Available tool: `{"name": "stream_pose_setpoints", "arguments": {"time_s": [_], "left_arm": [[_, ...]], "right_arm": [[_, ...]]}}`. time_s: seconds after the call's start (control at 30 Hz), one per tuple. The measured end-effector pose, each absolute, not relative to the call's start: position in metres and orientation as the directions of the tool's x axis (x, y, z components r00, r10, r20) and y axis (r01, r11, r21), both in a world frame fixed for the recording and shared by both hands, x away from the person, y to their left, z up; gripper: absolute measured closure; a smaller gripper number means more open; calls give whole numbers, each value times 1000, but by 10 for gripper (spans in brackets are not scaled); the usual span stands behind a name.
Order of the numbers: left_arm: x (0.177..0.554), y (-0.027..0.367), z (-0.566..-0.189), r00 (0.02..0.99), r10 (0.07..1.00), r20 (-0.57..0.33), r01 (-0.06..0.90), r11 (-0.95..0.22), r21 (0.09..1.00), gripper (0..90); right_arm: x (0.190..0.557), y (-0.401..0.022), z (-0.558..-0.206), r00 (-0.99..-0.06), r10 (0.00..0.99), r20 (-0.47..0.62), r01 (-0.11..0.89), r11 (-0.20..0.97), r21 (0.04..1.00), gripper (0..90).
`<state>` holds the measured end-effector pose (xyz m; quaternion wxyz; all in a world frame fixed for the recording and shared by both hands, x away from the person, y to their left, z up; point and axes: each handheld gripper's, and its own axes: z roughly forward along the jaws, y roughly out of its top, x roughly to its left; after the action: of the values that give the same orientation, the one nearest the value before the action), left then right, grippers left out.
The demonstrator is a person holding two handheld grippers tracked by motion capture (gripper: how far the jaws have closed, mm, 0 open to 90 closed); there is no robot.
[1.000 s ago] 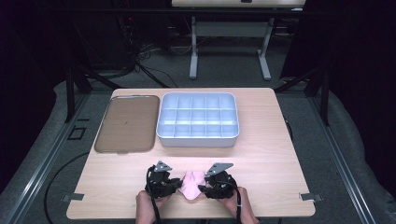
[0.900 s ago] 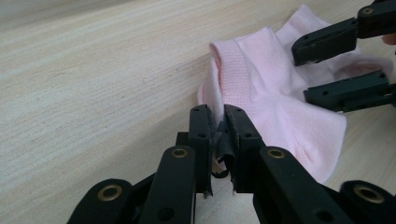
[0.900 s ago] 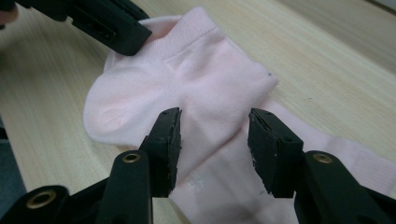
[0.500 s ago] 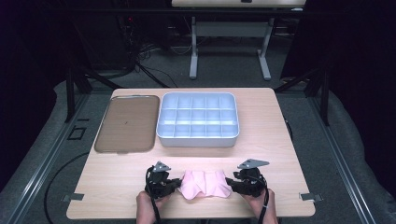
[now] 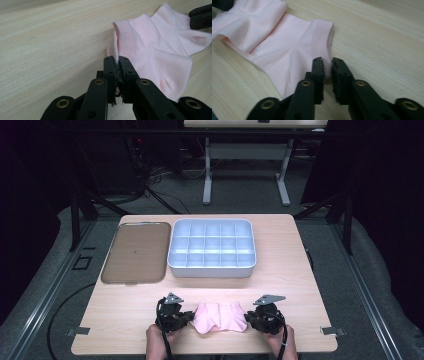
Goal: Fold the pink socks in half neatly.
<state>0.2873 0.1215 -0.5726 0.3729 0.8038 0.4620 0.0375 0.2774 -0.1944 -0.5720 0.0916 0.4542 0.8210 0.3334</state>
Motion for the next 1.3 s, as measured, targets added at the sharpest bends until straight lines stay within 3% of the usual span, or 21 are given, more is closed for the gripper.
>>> {"name": "stream_pose_setpoints", "arguments": {"time_s": [0.37, 0.67, 1.3], "left_arm": [[287, 120, -572, 571, 771, -282, 711, -293, 639, 856], [287, 115, -571, 583, 762, -283, 706, -302, 641, 857], [288, 109, -571, 596, 748, -292, 703, -309, 641, 859]], "right_arm": [[278, -204, -559, -566, 775, 281, 692, 262, 673, 853], [278, -198, -535, -601, 728, 329, 679, 249, 690, 853], [289, -149, -521, -683, 673, 286, 621, 327, 713, 853]]}}
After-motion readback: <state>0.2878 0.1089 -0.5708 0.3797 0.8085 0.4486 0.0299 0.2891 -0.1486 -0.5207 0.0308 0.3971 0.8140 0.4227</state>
